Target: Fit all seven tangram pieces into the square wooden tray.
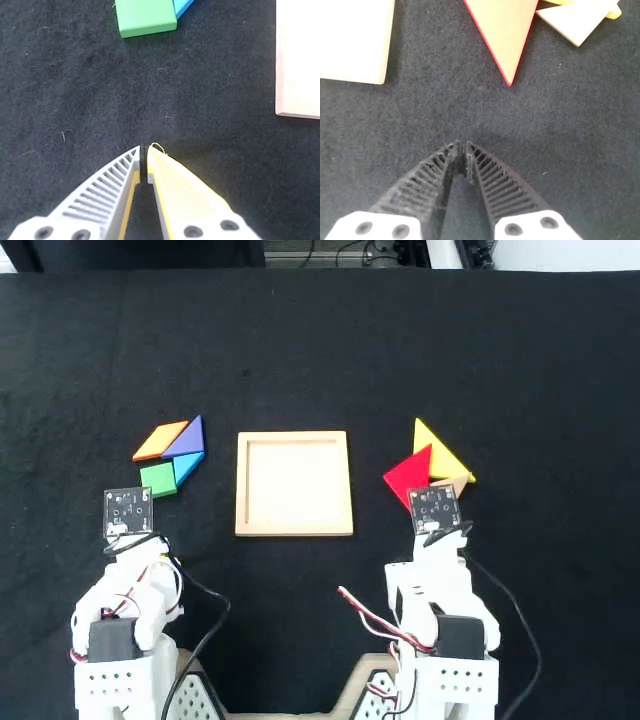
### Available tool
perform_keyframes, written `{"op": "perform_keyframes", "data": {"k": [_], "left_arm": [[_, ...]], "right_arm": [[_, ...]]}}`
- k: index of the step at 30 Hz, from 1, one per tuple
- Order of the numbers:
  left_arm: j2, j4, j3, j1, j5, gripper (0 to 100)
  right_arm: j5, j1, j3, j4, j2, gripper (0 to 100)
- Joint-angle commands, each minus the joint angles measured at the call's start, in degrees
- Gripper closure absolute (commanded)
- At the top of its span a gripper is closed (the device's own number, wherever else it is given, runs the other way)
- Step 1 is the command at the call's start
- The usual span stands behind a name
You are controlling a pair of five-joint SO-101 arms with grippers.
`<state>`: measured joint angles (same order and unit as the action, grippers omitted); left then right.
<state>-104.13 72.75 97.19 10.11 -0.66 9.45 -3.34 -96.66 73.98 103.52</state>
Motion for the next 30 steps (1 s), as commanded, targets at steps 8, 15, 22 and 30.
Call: {"op": "perform_keyframes", "data": {"k": [8, 15, 22, 30], "left_arm": [[0.2, 0.1, 0.1, -0.4, -0.5, 97], [0.0, 0.2, 0.1, -0.4, -0.5, 97], [-0.1, 0.2, 0.1, -0.5, -0.5, 97], [-0.1, -0.1, 0.1, -0.5, -0.5, 97]], "right_arm": [[-0.4, -7.1, 0.1, 0.1, 3.6, 98.6], [-0.4, -6.8, 0.1, -0.3, 3.9, 98.4], [-0.7, -6.8, 0.1, -7.6, 3.7, 98.3], [-0.7, -6.8, 0.1, -7.6, 3.6, 98.5]]}}
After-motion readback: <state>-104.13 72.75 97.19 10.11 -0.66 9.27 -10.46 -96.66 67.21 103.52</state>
